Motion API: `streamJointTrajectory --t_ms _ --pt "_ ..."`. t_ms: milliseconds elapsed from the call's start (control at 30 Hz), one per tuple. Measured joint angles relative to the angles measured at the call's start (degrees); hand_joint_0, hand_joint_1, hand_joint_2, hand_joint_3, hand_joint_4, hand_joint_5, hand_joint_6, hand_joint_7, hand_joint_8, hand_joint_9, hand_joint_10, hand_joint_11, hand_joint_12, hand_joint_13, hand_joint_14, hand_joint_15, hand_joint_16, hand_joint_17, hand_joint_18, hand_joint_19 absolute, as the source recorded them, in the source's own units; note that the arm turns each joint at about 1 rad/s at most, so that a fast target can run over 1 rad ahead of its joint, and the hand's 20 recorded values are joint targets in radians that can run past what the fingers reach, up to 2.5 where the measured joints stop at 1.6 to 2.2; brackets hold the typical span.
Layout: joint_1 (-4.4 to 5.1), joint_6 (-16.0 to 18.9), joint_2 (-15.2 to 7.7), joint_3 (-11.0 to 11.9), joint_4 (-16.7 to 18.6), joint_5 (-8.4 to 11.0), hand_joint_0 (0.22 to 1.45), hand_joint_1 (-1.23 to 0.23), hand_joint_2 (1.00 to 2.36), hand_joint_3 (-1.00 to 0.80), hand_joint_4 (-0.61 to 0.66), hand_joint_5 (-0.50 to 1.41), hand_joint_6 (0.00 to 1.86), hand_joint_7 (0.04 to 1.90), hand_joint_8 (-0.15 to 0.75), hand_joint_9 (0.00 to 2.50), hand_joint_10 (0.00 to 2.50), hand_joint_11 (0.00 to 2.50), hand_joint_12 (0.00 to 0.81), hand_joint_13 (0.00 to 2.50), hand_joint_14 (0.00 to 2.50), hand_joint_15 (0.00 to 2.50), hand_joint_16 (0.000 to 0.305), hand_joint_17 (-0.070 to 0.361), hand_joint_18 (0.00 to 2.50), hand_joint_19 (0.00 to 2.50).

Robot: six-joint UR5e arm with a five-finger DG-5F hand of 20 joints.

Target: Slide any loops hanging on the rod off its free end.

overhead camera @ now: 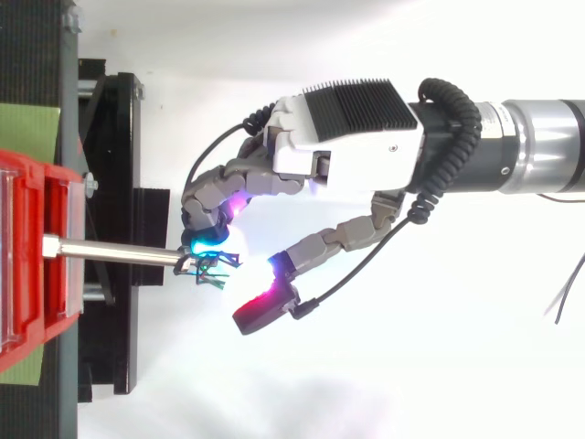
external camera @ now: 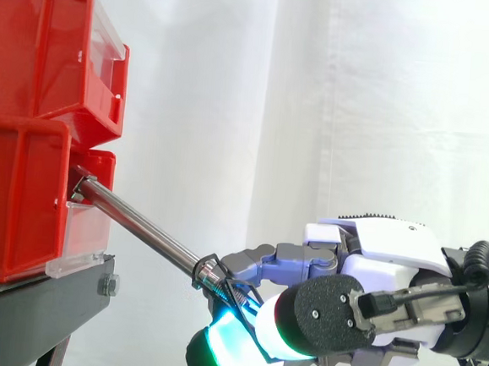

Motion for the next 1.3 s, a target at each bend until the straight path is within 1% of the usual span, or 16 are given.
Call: streamJointTrajectory --t_ms 67,133,300,400,600,667,700,800,867,933,1133,1300 --pt "-0.01 0.4 0.5 0.0 -0.9 0.03 0.58 -0.67 1.03 -0.09 0.09 -0.19 0.83 1.3 0.349 0.89 0.02 0.48 0.391 0.82 0.01 0.26 0.064 0.144 0.78 0.58" --pt "-0.01 0.6 1.1 0.0 -2.8 0.03 0.58 -0.67 1.03 -0.09 0.09 -0.19 0.83 1.3 0.347 0.89 0.02 0.48 0.391 0.82 0.01 0.26 0.064 0.144 0.78 0.58" --pt "-0.05 0.7 2.3 -0.1 -8.4 0.0 0.58 -0.67 1.03 -0.09 0.09 -0.19 0.83 1.3 0.347 0.89 0.02 0.48 0.391 0.82 0.01 0.26 0.064 0.144 0.78 0.58" --pt "-0.11 0.9 3.4 -0.1 -12.5 0.13 0.58 -0.67 1.03 -0.09 0.09 -0.19 0.83 1.29 0.349 0.89 0.02 0.48 0.392 0.82 0.01 0.27 0.064 0.144 0.78 0.58" --pt "-0.19 2.1 5.4 -0.3 -18.0 0.46 0.58 -0.67 1.03 -0.09 0.1 -0.19 0.83 1.3 0.348 0.89 0.02 0.48 0.393 0.82 0.01 0.26 0.064 0.144 0.78 0.58" --pt "-0.18 2.7 5.8 -0.3 -19.2 0.72 0.58 -0.66 1.03 -0.09 0.1 -0.19 0.83 1.3 0.349 0.89 0.02 0.48 0.392 0.82 0.01 0.26 0.064 0.144 0.78 0.58" --pt "-0.18 3.1 6.1 -0.3 -19.9 0.92 0.58 -0.67 1.03 -0.1 0.09 -0.19 0.83 1.32 0.348 0.89 0.02 0.48 0.392 0.82 0.01 0.26 0.064 0.144 0.78 0.58" --pt "-0.24 4.4 6.7 -0.3 -21.5 1.25 0.6 -0.68 1.03 -0.13 0.07 -0.21 0.84 1.3 0.345 0.88 0.02 0.48 0.388 0.82 0.01 0.26 0.064 0.144 0.79 0.57" --pt "-0.28 5.8 7.3 -0.3 -22.9 1.38 0.62 -0.73 1.03 -0.15 0.06 -0.21 0.84 1.27 0.334 0.86 0.02 0.52 0.391 0.83 0.01 0.26 0.064 0.144 0.8 0.56" --pt "-0.33 7.5 8.0 -0.3 -24.3 1.65 0.63 -0.78 1.03 -0.16 0.08 -0.22 0.84 1.3 0.332 0.87 0.02 0.53 0.389 0.83 0.01 0.25 0.064 0.144 0.81 0.55" --pt "-0.37 11.7 10.2 -0.3 -28.0 3.14 0.64 -0.78 1.03 -0.2 0.09 -0.21 0.85 1.28 0.329 0.87 0.02 0.53 0.385 0.83 0.01 0.26 0.064 0.143 0.81 0.55" --pt "-0.44 14.3 11.0 -0.3 -29.7 4.56 0.65 -0.75 1.02 -0.28 0.13 -0.21 0.84 1.3 0.329 0.88 0.02 0.51 0.385 0.83 0.01 0.25 0.064 0.143 0.81 0.56"
